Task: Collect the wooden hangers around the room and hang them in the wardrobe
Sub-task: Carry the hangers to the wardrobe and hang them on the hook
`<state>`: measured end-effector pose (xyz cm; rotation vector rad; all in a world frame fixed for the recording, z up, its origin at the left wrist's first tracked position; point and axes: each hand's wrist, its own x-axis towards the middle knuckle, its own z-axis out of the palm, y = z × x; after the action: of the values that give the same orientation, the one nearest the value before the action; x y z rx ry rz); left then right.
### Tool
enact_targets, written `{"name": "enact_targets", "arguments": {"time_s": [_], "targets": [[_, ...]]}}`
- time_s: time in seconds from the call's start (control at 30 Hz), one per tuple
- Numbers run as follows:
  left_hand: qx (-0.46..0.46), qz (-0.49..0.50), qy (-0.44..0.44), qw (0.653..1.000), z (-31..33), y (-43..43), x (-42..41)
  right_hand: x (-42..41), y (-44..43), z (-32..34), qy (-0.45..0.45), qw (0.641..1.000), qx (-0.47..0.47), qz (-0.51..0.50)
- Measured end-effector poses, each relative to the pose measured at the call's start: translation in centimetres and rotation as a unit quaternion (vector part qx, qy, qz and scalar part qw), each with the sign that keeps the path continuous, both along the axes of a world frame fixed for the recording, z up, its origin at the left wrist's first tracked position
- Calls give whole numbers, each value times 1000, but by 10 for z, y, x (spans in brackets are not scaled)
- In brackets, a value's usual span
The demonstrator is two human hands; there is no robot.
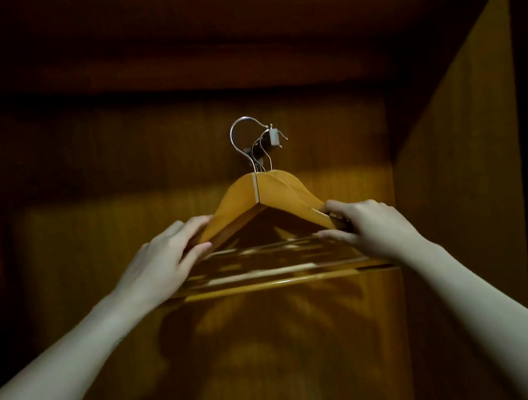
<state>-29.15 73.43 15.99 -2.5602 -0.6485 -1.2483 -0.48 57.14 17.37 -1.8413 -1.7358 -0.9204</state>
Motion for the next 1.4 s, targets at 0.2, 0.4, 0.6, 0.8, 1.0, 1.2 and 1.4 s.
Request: {"name": "enact_targets", "arguments": {"time_s": [0.2, 0.4, 0.6, 0.8, 1.0, 1.2, 1.4], "targets": [[-6, 19, 7, 1000, 15, 6, 10, 14, 14, 7, -4, 1000, 16, 15], [-10, 17, 16, 1000, 20, 10, 23, 26, 22, 9, -2, 1000, 18, 24], [-3, 5, -5, 1000, 9, 11, 26, 35, 23, 5, 7, 999, 28, 36], [-21, 13, -3, 1000, 4, 8, 31, 42, 24, -4, 59, 997, 7, 54], [8, 74, 14, 997, 13, 9, 39, 43, 27, 5, 43, 998, 7, 37], [22, 52, 17, 998, 0, 4, 39, 44, 22, -9, 60, 998, 9, 31], [-44, 22, -3, 999, 13, 10, 37, 45, 23, 0, 103, 993, 7, 49]]}}
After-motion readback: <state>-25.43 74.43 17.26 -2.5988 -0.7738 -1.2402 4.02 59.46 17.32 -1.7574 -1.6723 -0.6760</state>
